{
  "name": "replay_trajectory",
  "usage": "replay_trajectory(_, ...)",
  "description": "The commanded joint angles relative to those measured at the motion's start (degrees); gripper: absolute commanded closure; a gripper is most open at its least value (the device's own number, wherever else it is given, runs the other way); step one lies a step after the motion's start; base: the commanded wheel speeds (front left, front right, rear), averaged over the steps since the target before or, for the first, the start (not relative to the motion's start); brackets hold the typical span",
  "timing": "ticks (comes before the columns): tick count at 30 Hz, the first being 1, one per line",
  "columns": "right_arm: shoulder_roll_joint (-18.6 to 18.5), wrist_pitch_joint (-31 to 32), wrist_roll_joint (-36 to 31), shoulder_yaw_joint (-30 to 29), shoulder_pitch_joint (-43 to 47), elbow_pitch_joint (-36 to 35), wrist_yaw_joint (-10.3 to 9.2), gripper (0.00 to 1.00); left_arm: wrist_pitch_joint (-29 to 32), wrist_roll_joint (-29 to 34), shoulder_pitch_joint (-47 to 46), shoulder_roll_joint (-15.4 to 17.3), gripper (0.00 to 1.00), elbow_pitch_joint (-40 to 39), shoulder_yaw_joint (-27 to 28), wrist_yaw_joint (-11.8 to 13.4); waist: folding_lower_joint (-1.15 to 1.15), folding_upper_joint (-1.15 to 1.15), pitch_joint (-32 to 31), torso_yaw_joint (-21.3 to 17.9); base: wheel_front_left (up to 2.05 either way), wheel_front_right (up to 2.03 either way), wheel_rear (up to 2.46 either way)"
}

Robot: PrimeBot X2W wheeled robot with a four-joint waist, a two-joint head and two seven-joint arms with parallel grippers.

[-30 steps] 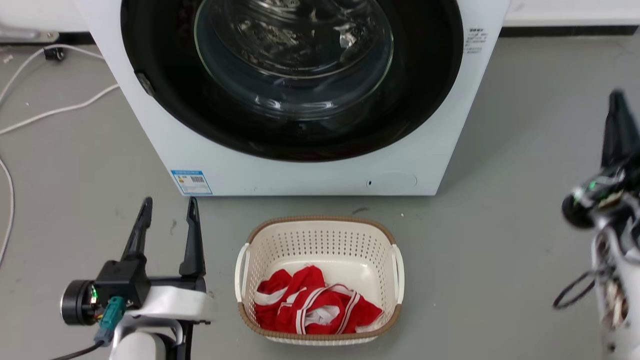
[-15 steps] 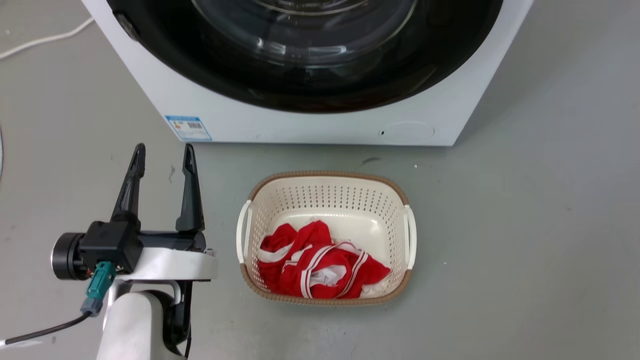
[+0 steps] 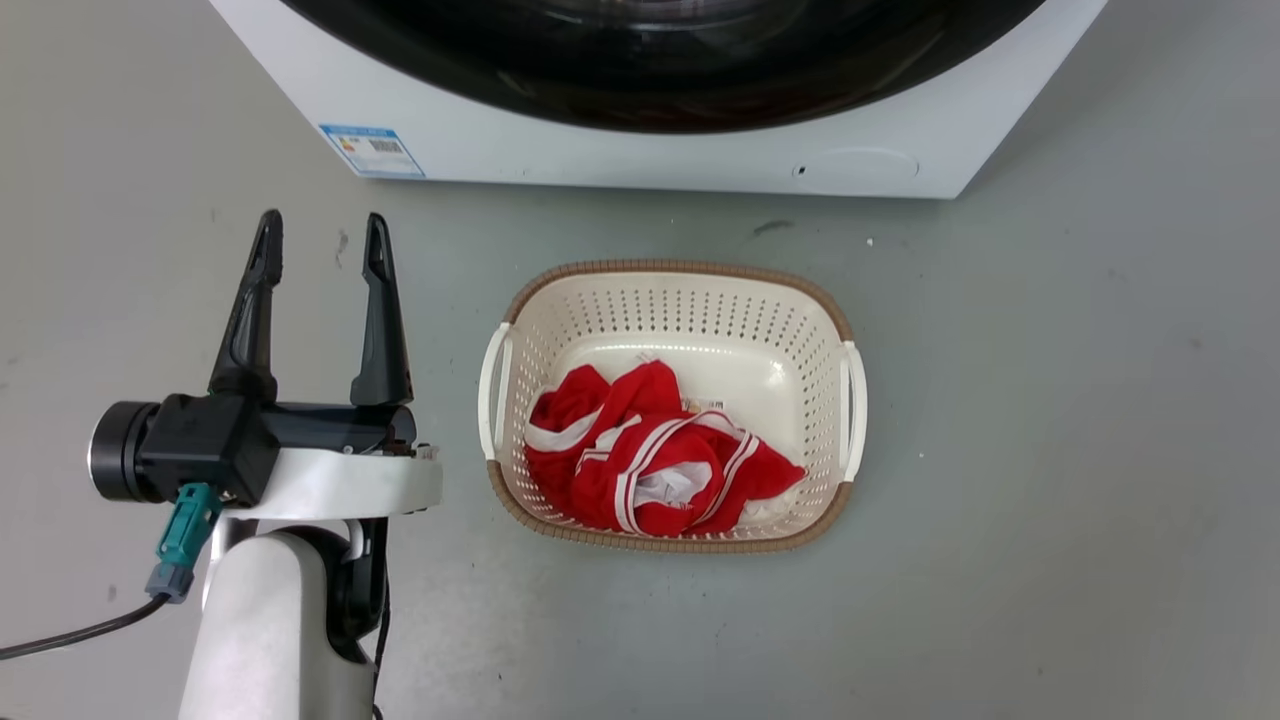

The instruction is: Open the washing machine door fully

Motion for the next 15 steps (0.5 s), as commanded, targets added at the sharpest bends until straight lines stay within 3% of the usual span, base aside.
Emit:
replay_trajectory(1,0.66,0.55,-0.59,0.56,-1.47,0.83,0.00,1.00,-0.14,-0.35,-0.90,-0.03,0.00,-0.31,0.02,0.29,-0.01,0.00,1.54,0.22,0.00,0.00,0.00)
replay_trajectory(15,2.53,5.09,-3.04,3.11,-4.64,2.83,0.00,1.00,-0.14,-0.38,-2.75,-0.04,0.00,-0.94,-1.04,0.84,-0.01,0.00,5.39,0.78,0.00,0.00,0.00)
